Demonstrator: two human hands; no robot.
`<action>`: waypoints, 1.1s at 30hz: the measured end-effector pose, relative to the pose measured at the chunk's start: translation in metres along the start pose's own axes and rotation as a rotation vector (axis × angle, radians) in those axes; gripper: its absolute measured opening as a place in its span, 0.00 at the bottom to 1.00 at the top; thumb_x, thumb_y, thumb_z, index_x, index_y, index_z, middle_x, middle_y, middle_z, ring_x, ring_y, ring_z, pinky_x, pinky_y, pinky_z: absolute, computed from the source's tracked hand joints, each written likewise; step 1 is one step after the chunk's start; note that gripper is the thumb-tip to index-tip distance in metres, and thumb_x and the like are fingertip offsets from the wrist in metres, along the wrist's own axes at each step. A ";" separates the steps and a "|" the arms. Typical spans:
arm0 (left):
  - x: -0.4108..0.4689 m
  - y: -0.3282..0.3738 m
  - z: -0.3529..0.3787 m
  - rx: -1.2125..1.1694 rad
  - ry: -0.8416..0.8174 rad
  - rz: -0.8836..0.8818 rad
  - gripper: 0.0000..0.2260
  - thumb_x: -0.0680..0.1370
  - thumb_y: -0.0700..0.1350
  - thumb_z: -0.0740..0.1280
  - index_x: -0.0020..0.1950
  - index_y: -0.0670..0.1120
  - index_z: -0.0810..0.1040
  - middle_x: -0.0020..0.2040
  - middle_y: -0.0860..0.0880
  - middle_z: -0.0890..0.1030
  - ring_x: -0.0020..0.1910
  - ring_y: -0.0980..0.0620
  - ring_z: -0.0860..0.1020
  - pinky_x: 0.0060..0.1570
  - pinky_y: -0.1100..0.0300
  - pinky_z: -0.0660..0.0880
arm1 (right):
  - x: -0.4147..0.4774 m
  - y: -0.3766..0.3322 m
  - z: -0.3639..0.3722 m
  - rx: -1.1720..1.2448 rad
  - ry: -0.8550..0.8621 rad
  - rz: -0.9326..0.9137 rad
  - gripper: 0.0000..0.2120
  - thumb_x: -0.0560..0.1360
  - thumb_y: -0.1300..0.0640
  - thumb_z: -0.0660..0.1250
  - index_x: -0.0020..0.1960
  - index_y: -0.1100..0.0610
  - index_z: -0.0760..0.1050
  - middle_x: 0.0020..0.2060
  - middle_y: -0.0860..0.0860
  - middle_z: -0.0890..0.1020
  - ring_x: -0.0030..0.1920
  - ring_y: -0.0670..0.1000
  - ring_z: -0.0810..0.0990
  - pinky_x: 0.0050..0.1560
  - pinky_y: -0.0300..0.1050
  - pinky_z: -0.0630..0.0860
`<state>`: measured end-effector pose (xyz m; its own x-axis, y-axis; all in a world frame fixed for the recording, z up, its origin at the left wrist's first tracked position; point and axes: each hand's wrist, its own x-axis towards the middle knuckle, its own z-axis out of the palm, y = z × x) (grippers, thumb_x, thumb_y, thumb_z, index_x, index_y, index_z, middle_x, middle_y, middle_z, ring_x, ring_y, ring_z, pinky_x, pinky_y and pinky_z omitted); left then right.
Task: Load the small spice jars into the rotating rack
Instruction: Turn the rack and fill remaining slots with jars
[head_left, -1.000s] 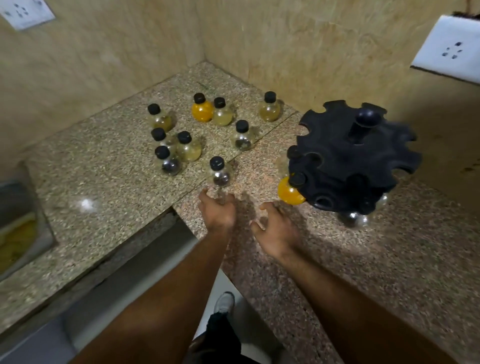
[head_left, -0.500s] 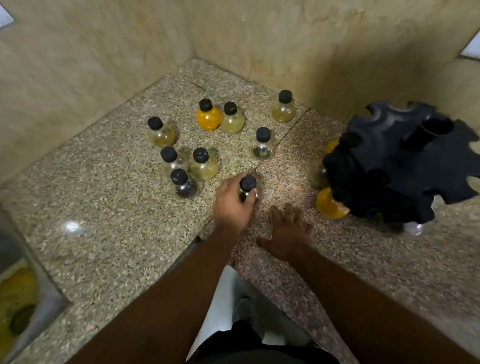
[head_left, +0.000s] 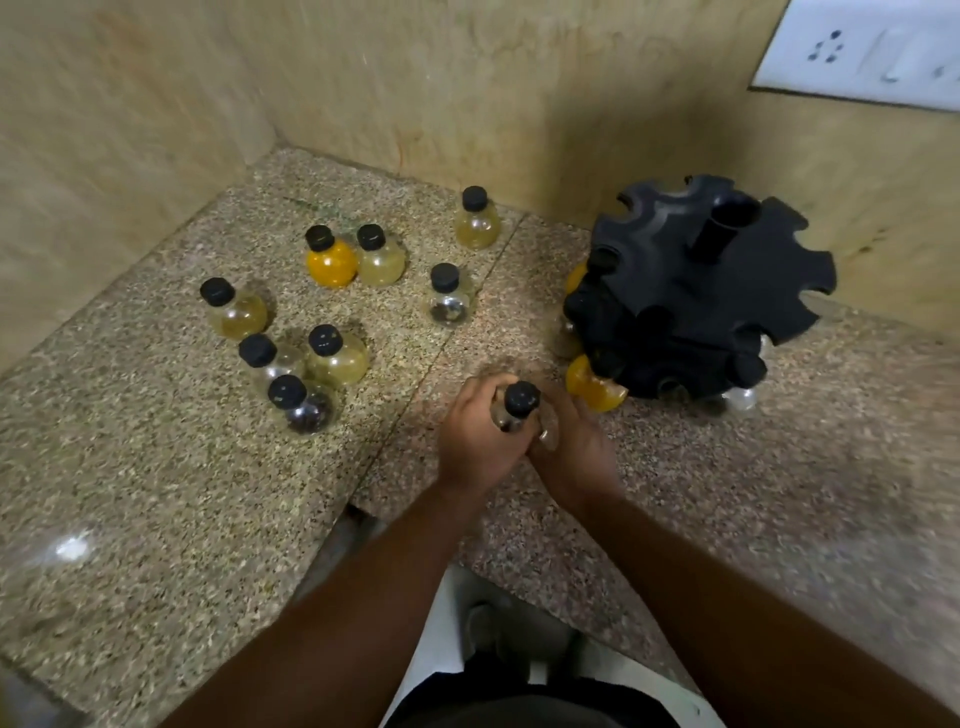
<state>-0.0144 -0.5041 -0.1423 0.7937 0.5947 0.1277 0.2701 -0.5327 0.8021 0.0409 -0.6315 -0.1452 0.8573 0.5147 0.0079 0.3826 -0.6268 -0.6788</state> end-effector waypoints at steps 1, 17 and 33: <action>-0.001 0.003 0.004 0.007 -0.036 0.001 0.21 0.68 0.58 0.72 0.59 0.53 0.79 0.54 0.54 0.79 0.51 0.53 0.79 0.47 0.58 0.76 | -0.003 0.005 -0.003 0.008 0.003 0.024 0.26 0.74 0.51 0.70 0.71 0.50 0.70 0.62 0.54 0.78 0.59 0.59 0.78 0.51 0.54 0.78; 0.007 0.102 0.097 -0.660 -0.427 -0.764 0.16 0.78 0.59 0.68 0.47 0.46 0.83 0.32 0.50 0.83 0.28 0.52 0.78 0.27 0.64 0.68 | -0.028 0.087 -0.107 -0.049 0.282 0.206 0.25 0.70 0.43 0.73 0.64 0.52 0.77 0.59 0.52 0.79 0.55 0.55 0.80 0.50 0.48 0.77; 0.032 0.101 0.101 -0.593 -0.611 -0.812 0.14 0.81 0.53 0.66 0.37 0.49 0.73 0.26 0.53 0.68 0.25 0.54 0.66 0.28 0.60 0.60 | 0.020 0.088 -0.115 -0.024 0.294 0.245 0.24 0.70 0.51 0.78 0.64 0.54 0.78 0.57 0.56 0.78 0.54 0.58 0.80 0.50 0.47 0.77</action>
<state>0.0933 -0.5994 -0.1160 0.6787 0.1579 -0.7172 0.6488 0.3288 0.6863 0.1316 -0.7440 -0.1205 0.9853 0.1600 0.0602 0.1588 -0.7256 -0.6696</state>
